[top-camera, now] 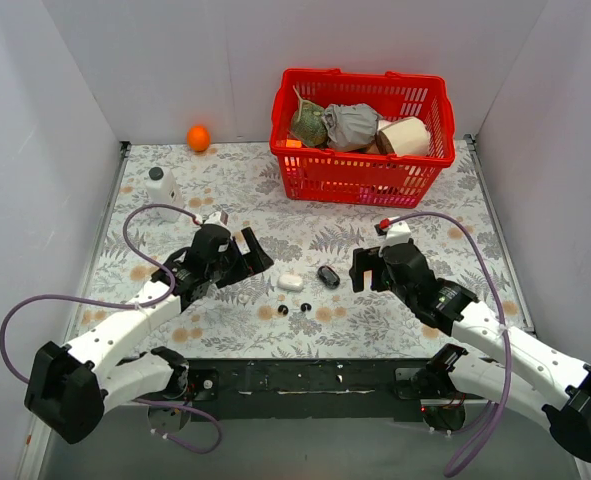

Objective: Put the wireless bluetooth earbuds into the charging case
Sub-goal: Pick up the charging case at the center of the board.

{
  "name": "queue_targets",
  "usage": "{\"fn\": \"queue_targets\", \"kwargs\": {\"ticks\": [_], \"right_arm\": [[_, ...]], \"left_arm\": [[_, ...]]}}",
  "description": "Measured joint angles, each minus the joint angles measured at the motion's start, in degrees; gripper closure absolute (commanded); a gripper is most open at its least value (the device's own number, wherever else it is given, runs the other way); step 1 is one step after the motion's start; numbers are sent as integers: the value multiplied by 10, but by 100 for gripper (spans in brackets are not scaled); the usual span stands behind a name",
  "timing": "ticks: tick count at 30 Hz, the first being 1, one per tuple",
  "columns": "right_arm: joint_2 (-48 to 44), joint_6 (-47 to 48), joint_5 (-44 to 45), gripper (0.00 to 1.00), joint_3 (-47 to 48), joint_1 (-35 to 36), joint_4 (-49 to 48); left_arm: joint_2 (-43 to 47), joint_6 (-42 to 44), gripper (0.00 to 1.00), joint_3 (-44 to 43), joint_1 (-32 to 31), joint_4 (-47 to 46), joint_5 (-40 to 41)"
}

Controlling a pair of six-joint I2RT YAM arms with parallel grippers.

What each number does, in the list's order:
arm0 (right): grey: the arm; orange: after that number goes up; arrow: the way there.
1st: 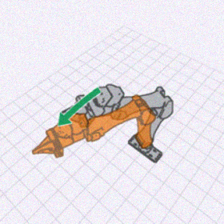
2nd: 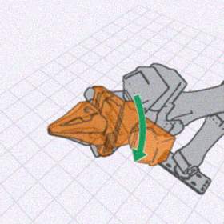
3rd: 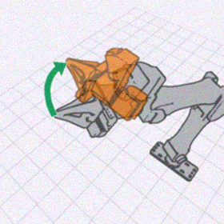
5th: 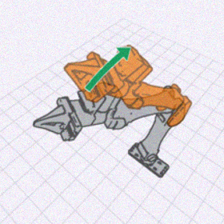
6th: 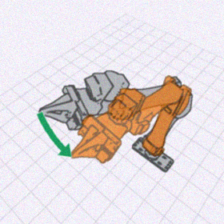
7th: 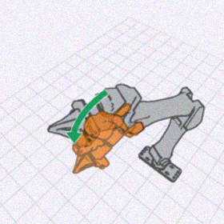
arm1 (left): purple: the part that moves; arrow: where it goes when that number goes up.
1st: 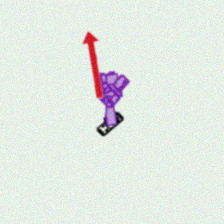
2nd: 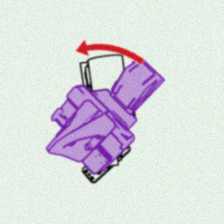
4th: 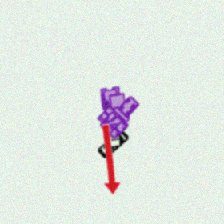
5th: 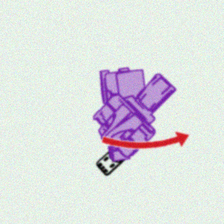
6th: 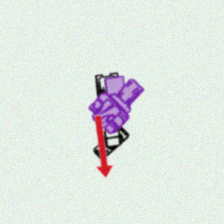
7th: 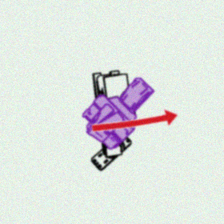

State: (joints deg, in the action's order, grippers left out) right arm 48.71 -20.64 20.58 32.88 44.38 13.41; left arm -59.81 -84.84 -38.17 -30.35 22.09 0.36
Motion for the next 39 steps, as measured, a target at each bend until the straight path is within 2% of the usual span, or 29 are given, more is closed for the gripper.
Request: {"fn": "queue_targets", "kwargs": {"ticks": [4,12,16,21,26,39], "right_arm": [[0,8,0,2,3,0,7],[-32,14,-8,2,25,0,32],[-41,14,-13,4,29,0,32],[-40,14,-10,5,29,0,38],[-44,15,-11,5,30,0,44],[-45,19,-28,5,38,0,62]], "left_arm": [[-18,13,2,-22,-33,-7,8],[-150,36,2,-81,-142,-5,44],[-160,34,2,-85,-146,0,69],[-158,-10,2,-85,-145,1,117],[-158,-9,2,-89,-141,3,109],[-233,29,2,-121,-170,17,100]]}}
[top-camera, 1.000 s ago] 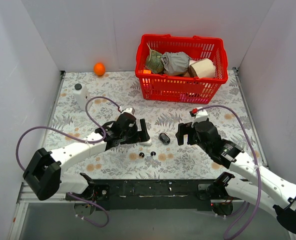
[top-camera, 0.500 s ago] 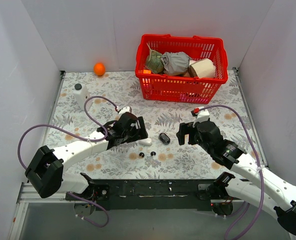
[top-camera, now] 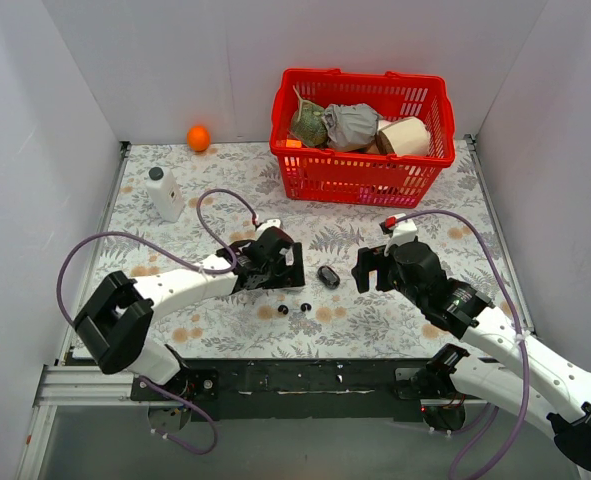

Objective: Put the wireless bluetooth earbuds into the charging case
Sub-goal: Pick up the charging case at the center of the board.

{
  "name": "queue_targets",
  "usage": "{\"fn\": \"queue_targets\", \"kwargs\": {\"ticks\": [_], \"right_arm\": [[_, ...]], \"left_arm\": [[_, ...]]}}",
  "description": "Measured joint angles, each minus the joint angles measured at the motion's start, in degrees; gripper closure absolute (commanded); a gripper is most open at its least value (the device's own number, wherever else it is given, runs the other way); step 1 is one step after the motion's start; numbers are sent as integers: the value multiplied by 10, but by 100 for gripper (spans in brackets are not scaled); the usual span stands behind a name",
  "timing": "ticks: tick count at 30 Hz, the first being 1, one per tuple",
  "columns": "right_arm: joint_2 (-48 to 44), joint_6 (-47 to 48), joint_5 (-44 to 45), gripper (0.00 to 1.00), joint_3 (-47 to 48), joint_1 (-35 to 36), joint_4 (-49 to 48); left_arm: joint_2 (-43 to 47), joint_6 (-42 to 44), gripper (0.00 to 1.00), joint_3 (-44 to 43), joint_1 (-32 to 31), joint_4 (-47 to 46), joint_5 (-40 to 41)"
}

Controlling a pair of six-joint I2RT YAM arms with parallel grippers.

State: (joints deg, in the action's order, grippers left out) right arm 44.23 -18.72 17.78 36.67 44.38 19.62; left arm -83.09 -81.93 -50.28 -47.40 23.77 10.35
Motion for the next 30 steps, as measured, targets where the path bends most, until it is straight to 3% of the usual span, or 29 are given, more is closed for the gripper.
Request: {"fn": "queue_targets", "kwargs": {"ticks": [9,30], "right_arm": [[0,4,-4,6,0,0,1],[-24,10,-15,6,0,0,10]], "left_arm": [[-83,35,2,-51,-19,20,26],[-170,87,9,-109,-20,39,40]]}}
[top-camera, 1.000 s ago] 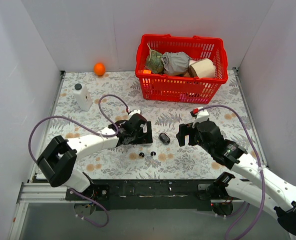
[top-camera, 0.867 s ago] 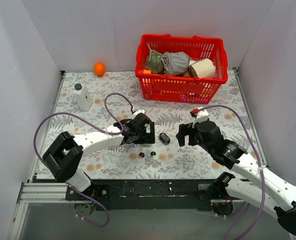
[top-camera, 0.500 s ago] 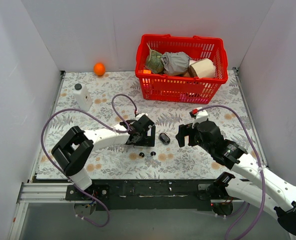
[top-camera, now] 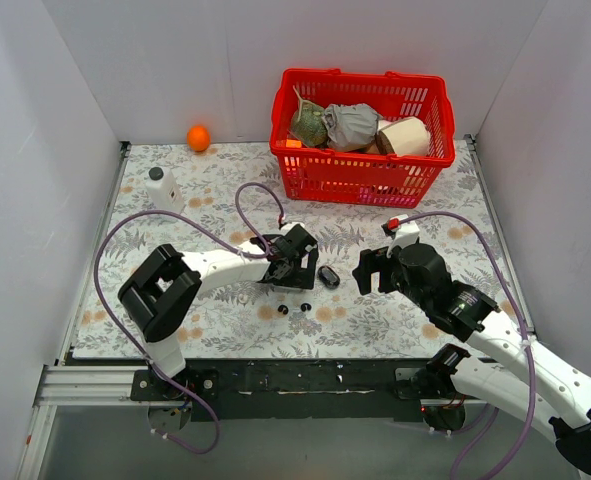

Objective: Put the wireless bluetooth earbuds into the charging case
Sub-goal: Pick up the charging case at the center of the board.

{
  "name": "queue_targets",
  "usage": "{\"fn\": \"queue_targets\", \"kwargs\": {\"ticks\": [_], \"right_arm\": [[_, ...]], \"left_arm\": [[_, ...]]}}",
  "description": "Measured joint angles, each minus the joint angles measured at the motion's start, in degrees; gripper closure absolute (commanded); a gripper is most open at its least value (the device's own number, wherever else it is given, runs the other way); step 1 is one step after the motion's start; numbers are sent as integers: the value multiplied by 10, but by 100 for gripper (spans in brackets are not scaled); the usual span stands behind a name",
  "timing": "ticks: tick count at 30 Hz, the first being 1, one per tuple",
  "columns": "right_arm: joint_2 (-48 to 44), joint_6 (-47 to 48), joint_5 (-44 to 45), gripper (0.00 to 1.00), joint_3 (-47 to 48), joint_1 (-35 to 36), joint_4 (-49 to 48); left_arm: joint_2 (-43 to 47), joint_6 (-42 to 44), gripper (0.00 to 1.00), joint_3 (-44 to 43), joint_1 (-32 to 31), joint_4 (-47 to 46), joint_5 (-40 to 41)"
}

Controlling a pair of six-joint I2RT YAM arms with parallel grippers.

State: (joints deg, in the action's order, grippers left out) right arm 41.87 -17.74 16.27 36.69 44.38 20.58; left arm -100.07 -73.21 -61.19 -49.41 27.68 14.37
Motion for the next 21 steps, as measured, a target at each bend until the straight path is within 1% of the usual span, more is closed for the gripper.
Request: {"fn": "queue_targets", "kwargs": {"ticks": [10,16,21], "right_arm": [[-3,2,1,6,0,0,1],[-14,3,3,6,0,0,6],[-17,3,3,6,0,0,7]], "left_arm": [[-23,-22,10,-21,-16,25,37],[-26,-37,18,-23,-25,26,51],[-26,-42,22,-23,-26,26,53]]}}
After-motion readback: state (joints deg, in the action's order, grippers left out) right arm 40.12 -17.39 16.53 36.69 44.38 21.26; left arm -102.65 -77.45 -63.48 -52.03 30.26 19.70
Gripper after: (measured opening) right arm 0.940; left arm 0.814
